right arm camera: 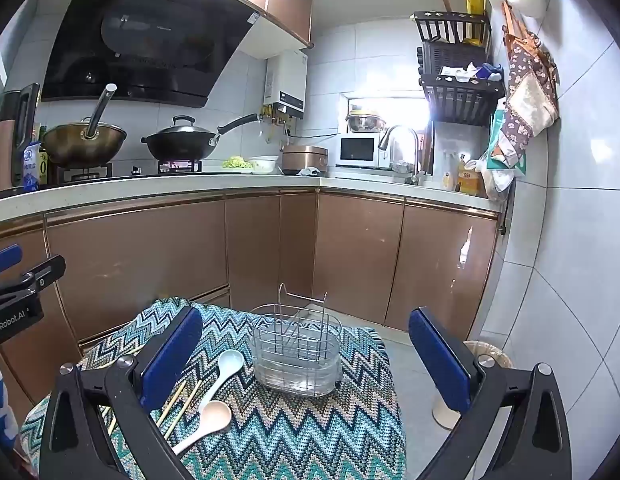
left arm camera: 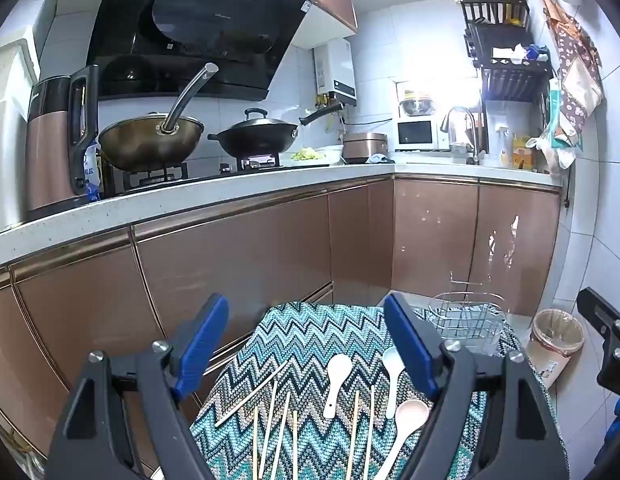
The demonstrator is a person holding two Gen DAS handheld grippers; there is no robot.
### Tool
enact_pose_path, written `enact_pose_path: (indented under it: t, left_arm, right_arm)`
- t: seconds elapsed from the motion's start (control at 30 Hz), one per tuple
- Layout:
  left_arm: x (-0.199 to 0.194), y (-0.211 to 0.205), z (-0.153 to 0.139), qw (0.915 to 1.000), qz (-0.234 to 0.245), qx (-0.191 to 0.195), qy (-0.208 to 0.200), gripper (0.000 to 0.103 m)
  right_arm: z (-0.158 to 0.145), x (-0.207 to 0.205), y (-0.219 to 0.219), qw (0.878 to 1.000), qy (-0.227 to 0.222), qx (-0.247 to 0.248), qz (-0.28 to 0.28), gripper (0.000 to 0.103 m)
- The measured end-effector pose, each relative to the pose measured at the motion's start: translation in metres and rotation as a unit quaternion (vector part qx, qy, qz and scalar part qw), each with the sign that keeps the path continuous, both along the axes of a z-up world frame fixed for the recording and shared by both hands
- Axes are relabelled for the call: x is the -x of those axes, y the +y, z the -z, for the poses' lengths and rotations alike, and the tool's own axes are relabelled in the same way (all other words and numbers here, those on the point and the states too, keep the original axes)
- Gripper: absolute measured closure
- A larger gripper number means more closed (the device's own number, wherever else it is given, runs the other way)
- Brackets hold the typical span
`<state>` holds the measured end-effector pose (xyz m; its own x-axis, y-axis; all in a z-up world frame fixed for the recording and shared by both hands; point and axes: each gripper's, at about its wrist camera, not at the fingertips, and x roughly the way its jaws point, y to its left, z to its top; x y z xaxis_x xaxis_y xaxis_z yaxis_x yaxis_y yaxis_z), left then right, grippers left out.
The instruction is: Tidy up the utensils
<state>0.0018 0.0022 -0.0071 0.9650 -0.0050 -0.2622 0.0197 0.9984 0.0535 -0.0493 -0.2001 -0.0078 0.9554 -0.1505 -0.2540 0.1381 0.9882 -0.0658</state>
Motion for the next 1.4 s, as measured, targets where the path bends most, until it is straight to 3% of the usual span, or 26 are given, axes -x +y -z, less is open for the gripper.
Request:
enact_pose_path:
  t: [0.5, 1.4]
  left_arm:
    - [0.0051, -0.0062, -0.0071, 1.0000, 0.005, -0.007, -0.002, 0.024]
    - [0.0044, 0.0033, -0.0057, 0.9998, 0.012, 0.016, -0.001, 0.024]
  right_arm:
    - [0.0015, 0.0001, 0.0033, 1.000, -0.002, 0.001, 0.000, 0.000]
    - [0.0034, 0.0031, 0.0055, 1.000, -0.002, 0.002, -0.004, 0.000]
